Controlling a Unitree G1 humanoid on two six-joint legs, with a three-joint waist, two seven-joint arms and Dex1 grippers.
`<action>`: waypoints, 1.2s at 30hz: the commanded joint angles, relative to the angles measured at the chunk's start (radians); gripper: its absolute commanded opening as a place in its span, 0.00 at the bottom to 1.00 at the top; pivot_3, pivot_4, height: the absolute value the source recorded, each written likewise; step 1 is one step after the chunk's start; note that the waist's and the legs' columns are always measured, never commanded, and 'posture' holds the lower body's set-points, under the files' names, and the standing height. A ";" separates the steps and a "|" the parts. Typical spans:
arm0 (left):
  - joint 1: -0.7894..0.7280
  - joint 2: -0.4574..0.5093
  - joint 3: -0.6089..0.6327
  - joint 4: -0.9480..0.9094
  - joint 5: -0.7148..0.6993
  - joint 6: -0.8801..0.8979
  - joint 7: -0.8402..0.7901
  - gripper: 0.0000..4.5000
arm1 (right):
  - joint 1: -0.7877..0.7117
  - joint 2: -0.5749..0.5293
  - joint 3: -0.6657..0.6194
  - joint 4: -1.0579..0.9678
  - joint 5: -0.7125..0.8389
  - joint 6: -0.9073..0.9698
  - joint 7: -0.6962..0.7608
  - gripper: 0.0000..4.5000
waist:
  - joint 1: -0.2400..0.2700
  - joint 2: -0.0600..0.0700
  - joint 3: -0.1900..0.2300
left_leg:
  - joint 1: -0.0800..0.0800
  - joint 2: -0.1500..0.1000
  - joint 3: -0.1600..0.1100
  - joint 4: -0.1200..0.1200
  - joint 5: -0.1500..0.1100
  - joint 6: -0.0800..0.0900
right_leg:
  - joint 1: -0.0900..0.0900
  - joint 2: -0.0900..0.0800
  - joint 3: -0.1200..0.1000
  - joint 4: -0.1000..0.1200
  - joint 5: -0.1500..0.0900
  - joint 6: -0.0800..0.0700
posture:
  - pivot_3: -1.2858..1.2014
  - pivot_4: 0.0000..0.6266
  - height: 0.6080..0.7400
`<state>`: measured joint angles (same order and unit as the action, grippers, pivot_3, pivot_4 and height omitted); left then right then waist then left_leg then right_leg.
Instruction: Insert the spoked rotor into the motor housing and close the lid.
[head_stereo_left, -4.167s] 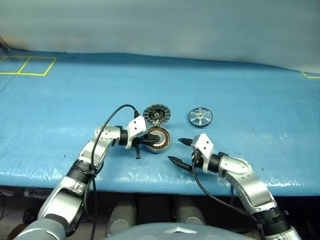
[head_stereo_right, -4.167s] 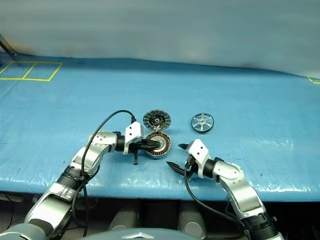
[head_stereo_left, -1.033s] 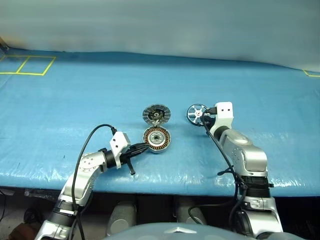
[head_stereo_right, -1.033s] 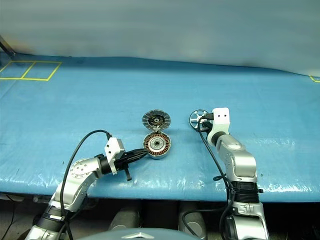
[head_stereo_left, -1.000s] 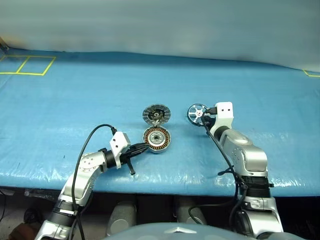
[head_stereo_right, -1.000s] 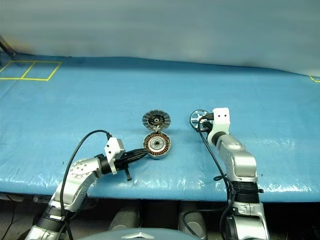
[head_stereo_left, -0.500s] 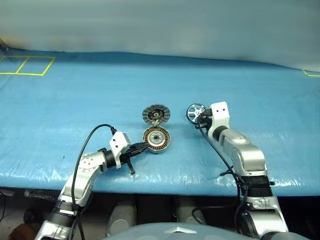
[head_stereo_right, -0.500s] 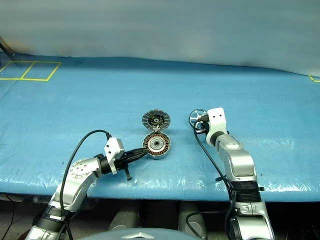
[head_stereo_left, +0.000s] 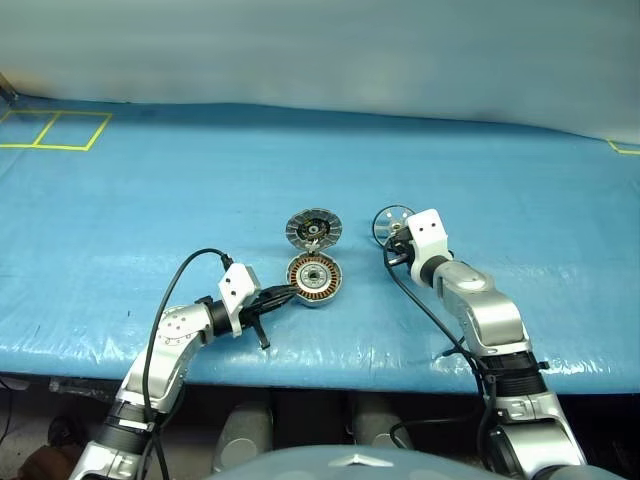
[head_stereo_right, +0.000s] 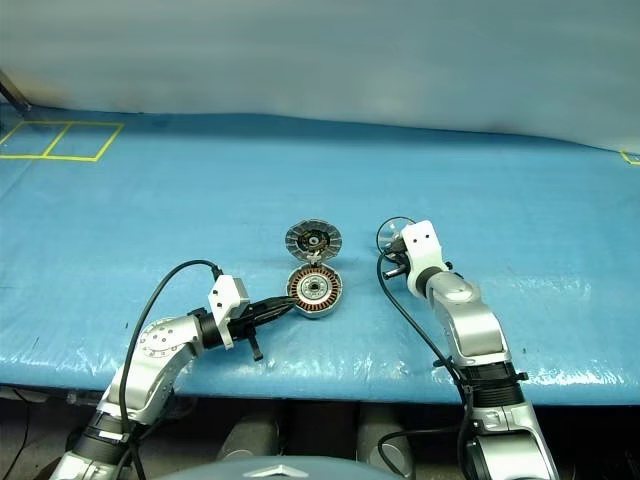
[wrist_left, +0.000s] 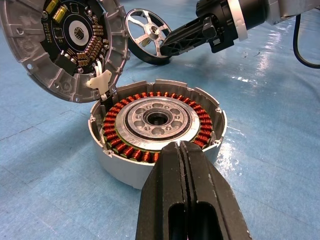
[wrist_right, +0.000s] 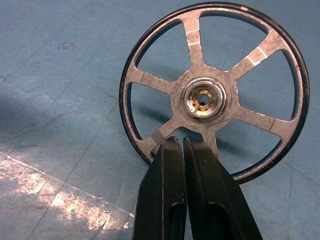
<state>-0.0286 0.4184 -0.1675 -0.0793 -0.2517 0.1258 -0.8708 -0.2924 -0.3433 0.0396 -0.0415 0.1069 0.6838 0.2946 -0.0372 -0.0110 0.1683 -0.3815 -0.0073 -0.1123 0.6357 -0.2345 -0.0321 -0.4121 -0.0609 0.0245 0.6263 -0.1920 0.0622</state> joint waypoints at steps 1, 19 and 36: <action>0.004 0.006 0.000 -0.008 0.007 -0.003 0.006 0.00 | 0.001 0.005 -0.021 -0.041 0.015 0.002 0.009 0.04 | 0.000 0.000 0.000 | 0.000 0.000 0.000 0.000 0.000 0.000 | 0.000 0.000 0.000 0.000 0.000 0.000 | 0.52 0.24 1.00; -0.001 0.005 -0.004 0.001 0.017 -0.009 0.006 0.00 | -0.001 0.005 -0.034 -0.089 0.030 0.007 0.017 0.39 | 0.000 0.000 0.000 | 0.000 0.000 0.000 -0.003 0.000 0.000 | -0.001 0.000 0.000 -0.001 0.000 0.000 | 0.52 0.24 1.00; -0.009 0.000 -0.008 0.045 0.030 -0.031 0.010 0.00 | 0.001 0.017 -0.052 -0.088 0.042 0.024 0.005 0.05 | 0.001 0.000 0.000 | 0.000 0.000 0.000 -0.003 0.000 0.000 | -0.001 0.000 0.000 -0.001 0.000 -0.001 | 0.52 0.24 1.00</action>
<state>-0.0346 0.4168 -0.1679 -0.0538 -0.2431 0.0952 -0.8728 -0.2843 -0.3215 0.0093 -0.1069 0.1464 0.7087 0.3027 -0.0364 -0.0109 0.1684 -0.3813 -0.0073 -0.1123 0.6329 -0.2344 -0.0322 -0.4129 -0.0610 0.0245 0.6254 -0.1924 0.0617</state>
